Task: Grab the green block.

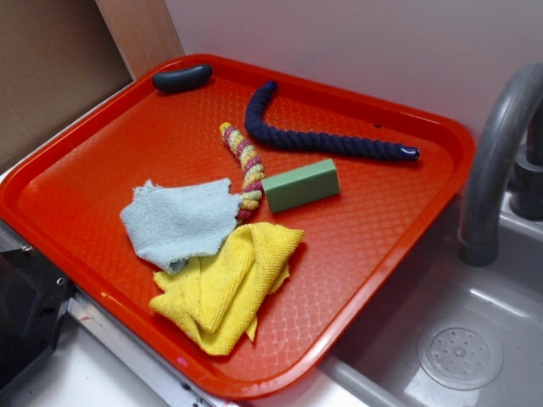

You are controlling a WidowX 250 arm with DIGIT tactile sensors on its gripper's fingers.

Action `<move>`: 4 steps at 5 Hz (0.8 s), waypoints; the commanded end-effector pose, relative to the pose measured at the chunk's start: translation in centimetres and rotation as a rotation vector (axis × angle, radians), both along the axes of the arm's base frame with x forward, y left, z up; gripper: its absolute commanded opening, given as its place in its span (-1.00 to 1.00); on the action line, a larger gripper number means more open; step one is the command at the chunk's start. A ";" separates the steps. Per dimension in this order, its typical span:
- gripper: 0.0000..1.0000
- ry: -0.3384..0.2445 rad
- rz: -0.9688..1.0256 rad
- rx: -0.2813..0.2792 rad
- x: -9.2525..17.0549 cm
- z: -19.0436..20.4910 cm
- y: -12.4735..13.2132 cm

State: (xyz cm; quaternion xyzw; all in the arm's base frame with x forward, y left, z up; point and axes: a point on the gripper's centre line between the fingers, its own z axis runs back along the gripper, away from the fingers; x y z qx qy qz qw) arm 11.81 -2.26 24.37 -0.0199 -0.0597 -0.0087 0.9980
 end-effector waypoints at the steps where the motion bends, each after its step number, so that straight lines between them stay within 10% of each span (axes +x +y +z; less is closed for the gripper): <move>1: 1.00 0.000 0.000 0.000 0.0 0.0 0.0; 4: 1.00 -0.132 -0.175 -0.083 8.9 -5.0 -5.3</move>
